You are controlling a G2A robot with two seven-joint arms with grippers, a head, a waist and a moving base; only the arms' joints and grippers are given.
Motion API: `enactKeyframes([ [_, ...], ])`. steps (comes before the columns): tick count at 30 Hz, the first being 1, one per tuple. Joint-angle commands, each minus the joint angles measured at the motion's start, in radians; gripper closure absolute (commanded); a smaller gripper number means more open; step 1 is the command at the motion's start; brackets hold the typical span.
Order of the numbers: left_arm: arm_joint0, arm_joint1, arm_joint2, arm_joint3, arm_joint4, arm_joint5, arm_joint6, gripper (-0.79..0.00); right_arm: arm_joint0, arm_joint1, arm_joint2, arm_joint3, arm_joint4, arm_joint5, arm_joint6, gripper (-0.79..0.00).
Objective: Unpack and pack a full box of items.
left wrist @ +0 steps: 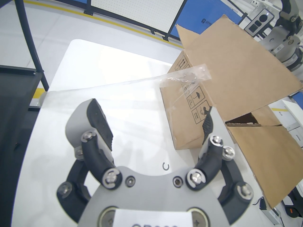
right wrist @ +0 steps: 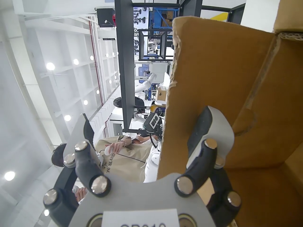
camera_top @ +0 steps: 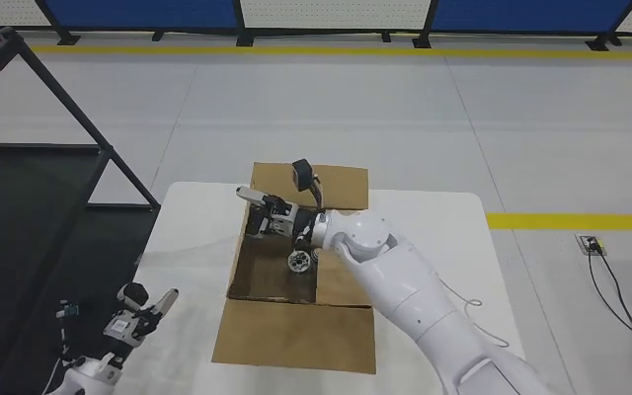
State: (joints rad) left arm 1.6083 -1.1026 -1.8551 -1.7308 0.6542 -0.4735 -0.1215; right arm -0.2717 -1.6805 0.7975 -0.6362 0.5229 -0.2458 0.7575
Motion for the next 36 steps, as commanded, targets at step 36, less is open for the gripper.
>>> enactKeyframes([
  [36, -0.035, 0.005, -0.014, -0.103, -0.078, 0.029, -0.083, -0.785, 0.065, -0.215, -0.086, 0.296, -0.013, -0.176, -0.092, -0.785],
])
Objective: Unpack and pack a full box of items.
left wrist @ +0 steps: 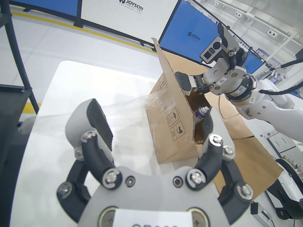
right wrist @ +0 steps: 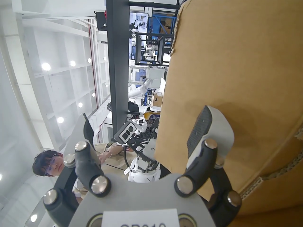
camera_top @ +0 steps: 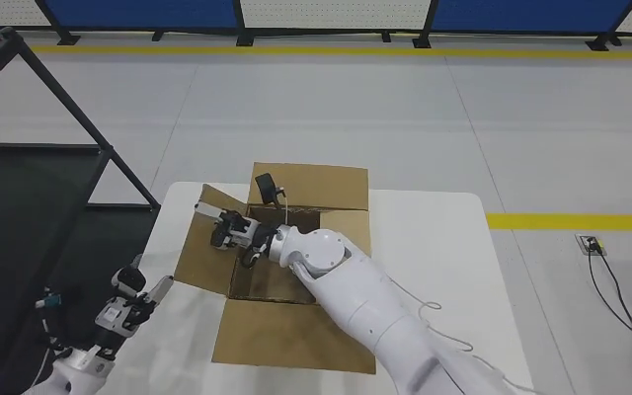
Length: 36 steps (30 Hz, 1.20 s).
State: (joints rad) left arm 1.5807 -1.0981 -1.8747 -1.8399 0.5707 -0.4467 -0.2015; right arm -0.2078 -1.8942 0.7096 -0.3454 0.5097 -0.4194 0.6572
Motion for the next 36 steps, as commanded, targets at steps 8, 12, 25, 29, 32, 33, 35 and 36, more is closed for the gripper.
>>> enactKeyframes([
  [8, -0.061, 0.002, 0.041, 0.066, 0.042, 0.025, -0.029, -0.785, 0.008, -0.004, 0.031, 0.026, 0.003, -0.057, 0.078, -0.785],
  [12, -0.067, 0.002, 0.047, 0.083, 0.049, 0.027, -0.023, -0.785, 0.010, 0.005, 0.054, 0.021, 0.006, -0.116, 0.100, -0.785],
  [25, -0.070, 0.004, 0.056, 0.152, 0.090, -0.005, 0.011, -0.785, -0.013, 0.093, 0.155, -0.010, -0.048, -0.232, 0.128, -0.785],
  [29, -0.085, 0.004, 0.063, 0.167, 0.091, 0.003, 0.005, -0.785, -0.040, 0.126, 0.183, -0.054, -0.089, -0.244, 0.131, -0.785],
  [32, -0.097, 0.005, 0.075, 0.178, 0.098, 0.013, -0.004, -0.785, -0.069, 0.151, 0.206, -0.106, -0.120, -0.247, 0.124, -0.785],
  [33, -0.100, 0.005, 0.079, 0.182, 0.102, 0.017, -0.009, -0.785, -0.080, 0.160, 0.215, -0.126, -0.131, -0.245, 0.121, -0.785],
  [35, -0.105, 0.005, 0.089, 0.188, 0.109, 0.019, -0.019, -0.785, -0.103, 0.178, 0.234, -0.168, -0.156, -0.239, 0.116, -0.785],
  [36, -0.107, 0.005, 0.094, 0.189, 0.113, 0.019, -0.021, -0.785, -0.115, 0.188, 0.245, -0.189, -0.171, -0.233, 0.112, -0.785],
])
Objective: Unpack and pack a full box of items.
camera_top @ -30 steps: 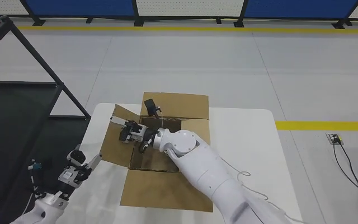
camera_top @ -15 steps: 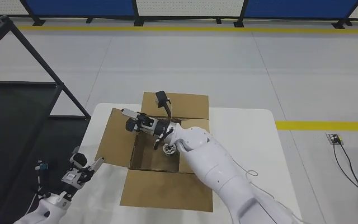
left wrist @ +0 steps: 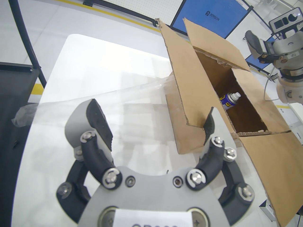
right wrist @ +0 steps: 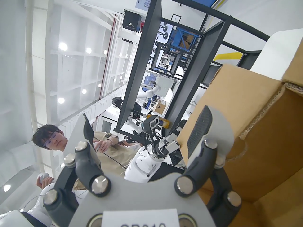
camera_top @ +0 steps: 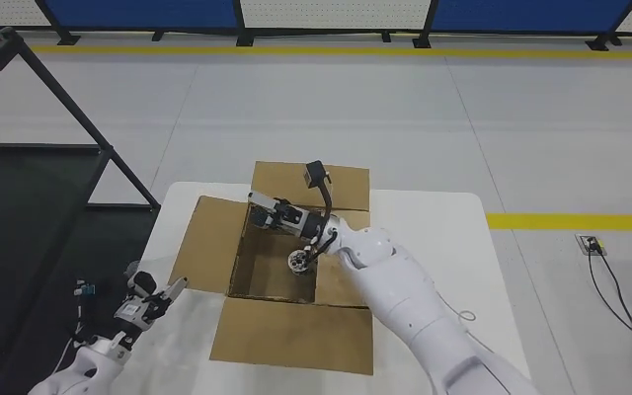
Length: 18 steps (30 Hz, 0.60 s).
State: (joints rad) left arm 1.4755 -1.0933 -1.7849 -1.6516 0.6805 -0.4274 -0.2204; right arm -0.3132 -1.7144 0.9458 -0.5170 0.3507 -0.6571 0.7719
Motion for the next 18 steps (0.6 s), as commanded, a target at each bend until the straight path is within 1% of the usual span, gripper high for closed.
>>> enactKeyframes([
  [1, -0.003, 0.000, 0.010, 0.002, 0.006, 0.000, -0.003, -0.785, -0.021, 0.018, 0.020, -0.040, -0.026, 0.012, -0.002, -0.785],
  [5, -0.009, -0.001, 0.024, 0.014, 0.007, 0.008, -0.006, -0.785, -0.079, 0.060, 0.071, -0.142, -0.080, 0.048, 0.016, -0.785],
  [10, -0.023, 0.000, 0.033, 0.042, 0.007, 0.019, -0.019, -0.785, -0.172, 0.105, 0.140, -0.310, -0.131, 0.105, 0.048, -0.785],
  [14, -0.032, 0.000, 0.040, 0.059, 0.015, 0.019, -0.024, -0.785, -0.241, 0.131, 0.185, -0.430, -0.157, 0.158, 0.060, -0.785],
  [18, -0.042, 0.001, 0.044, 0.074, 0.017, 0.024, -0.026, -0.785, -0.290, 0.149, 0.217, -0.518, -0.174, 0.202, 0.068, -0.785],
])
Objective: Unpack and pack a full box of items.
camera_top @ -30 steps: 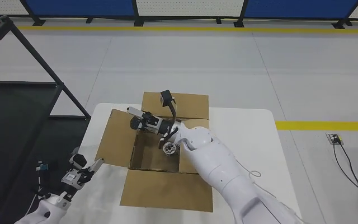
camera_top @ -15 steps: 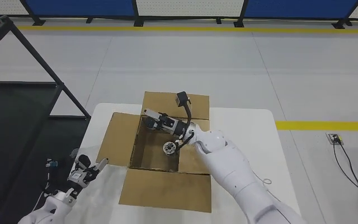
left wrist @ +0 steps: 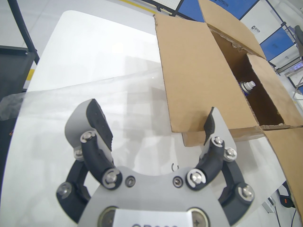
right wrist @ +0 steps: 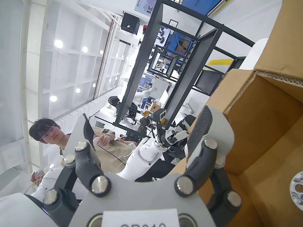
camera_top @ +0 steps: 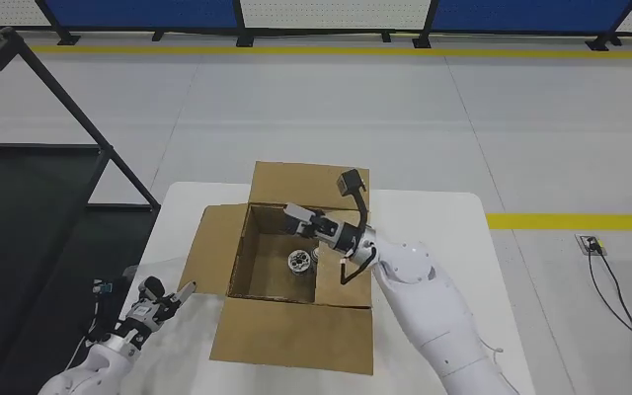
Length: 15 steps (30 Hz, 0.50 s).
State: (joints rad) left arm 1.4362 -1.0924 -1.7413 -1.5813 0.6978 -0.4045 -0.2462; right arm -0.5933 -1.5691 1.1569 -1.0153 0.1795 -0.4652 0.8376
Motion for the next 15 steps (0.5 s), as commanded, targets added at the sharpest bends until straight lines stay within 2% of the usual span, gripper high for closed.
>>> enactKeyframes([
  [1, -0.003, 0.000, 0.001, 0.006, -0.001, 0.002, 0.000, -0.785, -0.016, 0.006, 0.009, -0.029, -0.006, 0.014, 0.002, -0.785],
  [10, -0.004, 0.003, -0.013, 0.013, -0.015, 0.004, 0.008, -0.785, -0.044, 0.019, 0.009, -0.085, -0.023, 0.070, 0.014, -0.785],
  [15, 0.005, 0.005, -0.026, 0.002, -0.027, 0.000, 0.006, -0.785, 0.012, -0.010, -0.101, -0.039, -0.065, 0.188, -0.075, -0.785],
])
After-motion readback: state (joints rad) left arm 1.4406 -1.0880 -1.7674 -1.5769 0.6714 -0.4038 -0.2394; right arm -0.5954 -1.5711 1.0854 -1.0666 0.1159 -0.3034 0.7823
